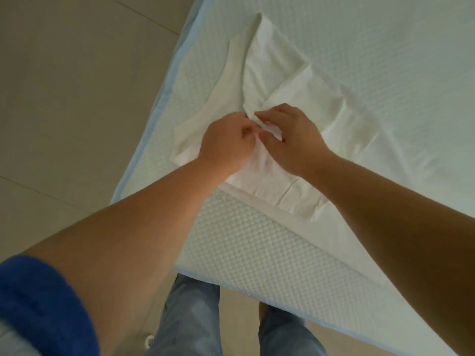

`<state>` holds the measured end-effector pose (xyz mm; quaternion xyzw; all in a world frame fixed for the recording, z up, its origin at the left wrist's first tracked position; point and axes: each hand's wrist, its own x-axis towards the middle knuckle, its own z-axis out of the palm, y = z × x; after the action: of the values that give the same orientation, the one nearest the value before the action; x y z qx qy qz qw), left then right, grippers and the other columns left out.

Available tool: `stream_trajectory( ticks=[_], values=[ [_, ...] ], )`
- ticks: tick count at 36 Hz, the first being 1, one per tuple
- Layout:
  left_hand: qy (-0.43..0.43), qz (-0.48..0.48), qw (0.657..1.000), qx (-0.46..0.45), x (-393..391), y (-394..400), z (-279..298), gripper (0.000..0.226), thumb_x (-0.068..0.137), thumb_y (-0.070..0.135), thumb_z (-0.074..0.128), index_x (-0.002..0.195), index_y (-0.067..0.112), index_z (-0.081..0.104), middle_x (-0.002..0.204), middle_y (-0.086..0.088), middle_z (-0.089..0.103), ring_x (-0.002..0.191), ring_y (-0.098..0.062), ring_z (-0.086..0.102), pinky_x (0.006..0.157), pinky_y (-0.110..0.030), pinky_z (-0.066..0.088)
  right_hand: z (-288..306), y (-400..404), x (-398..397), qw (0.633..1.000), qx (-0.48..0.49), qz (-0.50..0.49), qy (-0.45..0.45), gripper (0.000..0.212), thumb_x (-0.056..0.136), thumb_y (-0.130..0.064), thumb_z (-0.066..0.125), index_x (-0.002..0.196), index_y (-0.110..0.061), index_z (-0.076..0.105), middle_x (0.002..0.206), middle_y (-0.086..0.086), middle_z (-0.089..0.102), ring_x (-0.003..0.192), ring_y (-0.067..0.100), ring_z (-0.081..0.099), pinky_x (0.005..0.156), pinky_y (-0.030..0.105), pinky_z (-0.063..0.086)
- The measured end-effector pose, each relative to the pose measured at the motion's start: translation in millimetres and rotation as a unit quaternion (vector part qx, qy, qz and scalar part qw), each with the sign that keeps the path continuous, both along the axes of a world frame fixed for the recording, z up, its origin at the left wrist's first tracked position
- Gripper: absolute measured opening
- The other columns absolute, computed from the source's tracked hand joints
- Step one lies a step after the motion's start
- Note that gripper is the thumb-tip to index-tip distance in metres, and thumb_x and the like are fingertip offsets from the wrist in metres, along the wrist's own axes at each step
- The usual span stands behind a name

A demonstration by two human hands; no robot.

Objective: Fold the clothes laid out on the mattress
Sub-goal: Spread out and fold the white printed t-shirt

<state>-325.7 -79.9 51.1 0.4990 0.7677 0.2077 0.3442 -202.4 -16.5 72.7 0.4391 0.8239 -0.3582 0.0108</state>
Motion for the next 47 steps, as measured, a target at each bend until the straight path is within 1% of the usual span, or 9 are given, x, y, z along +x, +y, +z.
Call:
stream_trajectory(
  ticks=[5,10,13,16,22,29,33,40,47],
  values=[
    [-0.019,0.194,0.981,0.002,-8,-12,11,0.014,0.078,0.01,0.051,0.086,0.022,0.052,0.065,0.012,0.049,0.06,-0.001,0.047,0.057,-0.006,0.033,12,-11,26,0.996,0.059,-0.063,0.023,0.03,0.088,-0.013,0.056,0.117,-0.013,0.063,0.116,0.003,0.061,0.11,0.019,0.053,0.086,0.018,0.034],
    [-0.047,0.068,0.993,-0.08,1,-2,8,0.044,0.083,0.05,0.057,0.122,0.03,0.052,0.074,0.014,0.054,0.074,-0.006,0.055,0.064,-0.021,0.036,7,-32,63,0.987,0.095,-0.109,-0.075,0.044,0.089,-0.022,0.056,0.131,-0.011,0.052,0.141,0.012,0.044,0.133,0.032,0.034,0.11,0.046,0.025],
    [-0.033,0.055,0.989,-0.131,1,7,-2,0.037,0.084,0.053,0.058,0.104,0.022,0.063,0.093,0.003,0.065,0.091,-0.02,0.06,0.074,-0.028,0.04,-8,-43,82,0.98,0.014,-0.068,-0.185,0.063,0.095,-0.044,0.036,0.15,-0.025,0.012,0.158,0.005,-0.003,0.144,0.022,-0.01,0.115,0.038,-0.007],
    [-0.075,0.126,0.981,-0.124,-1,16,0,0.023,0.083,0.036,0.064,0.068,0.019,0.061,0.069,0.0,0.065,0.069,-0.023,0.063,0.074,-0.038,0.052,-22,-46,101,0.978,-0.007,-0.021,-0.208,0.067,0.095,-0.051,0.029,0.149,-0.031,-0.007,0.156,0.002,-0.019,0.142,0.018,-0.021,0.112,0.034,-0.014],
    [0.017,0.117,0.992,-0.037,-4,20,14,0.025,0.08,0.036,0.059,0.059,0.024,0.052,0.057,0.009,0.054,0.055,-0.005,0.052,0.052,-0.012,0.038,-28,-37,130,0.982,0.032,-0.044,-0.182,0.07,0.095,-0.048,0.035,0.149,-0.027,-0.004,0.158,0.0,-0.007,0.143,0.014,-0.01,0.113,0.036,-0.006],
    [0.103,0.062,0.988,-0.098,-4,6,2,0.02,0.088,0.037,0.058,0.077,0.02,0.059,0.075,0.004,0.055,0.073,-0.017,0.049,0.065,-0.028,0.034,-22,-36,134,0.976,0.038,-0.168,-0.132,0.066,0.091,-0.044,0.047,0.147,-0.017,0.024,0.157,0.002,0.011,0.144,0.017,0.004,0.115,0.034,0.003],
    [0.088,0.09,0.988,-0.084,1,11,-1,0.024,0.087,0.037,0.06,0.083,0.014,0.064,0.079,0.003,0.058,0.077,-0.017,0.051,0.067,-0.026,0.033,-14,-25,130,0.903,-0.015,-0.415,-0.115,0.053,0.081,-0.052,0.057,0.12,-0.017,0.051,0.126,0.003,0.041,0.121,0.023,0.035,0.102,0.035,0.026],
    [0.072,0.107,0.987,-0.093,1,13,-1,0.028,0.089,0.038,0.058,0.093,0.011,0.067,0.092,-0.005,0.066,0.088,-0.022,0.058,0.073,-0.026,0.039,-13,-12,127,0.865,-0.175,-0.466,-0.059,0.023,0.079,-0.04,0.064,0.07,-0.02,0.057,0.077,-0.002,0.061,0.082,0.024,0.06,0.075,0.035,0.05],
    [0.089,0.083,0.987,-0.102,-4,13,-4,0.019,0.092,0.039,0.053,0.084,0.021,0.055,0.082,0.004,0.055,0.078,-0.015,0.049,0.068,-0.028,0.033,-11,2,151,0.84,-0.215,-0.494,0.061,0.015,0.08,-0.031,0.071,0.071,-0.027,0.06,0.07,-0.01,0.06,0.067,0.009,0.059,0.071,0.038,0.057]
  ],
)
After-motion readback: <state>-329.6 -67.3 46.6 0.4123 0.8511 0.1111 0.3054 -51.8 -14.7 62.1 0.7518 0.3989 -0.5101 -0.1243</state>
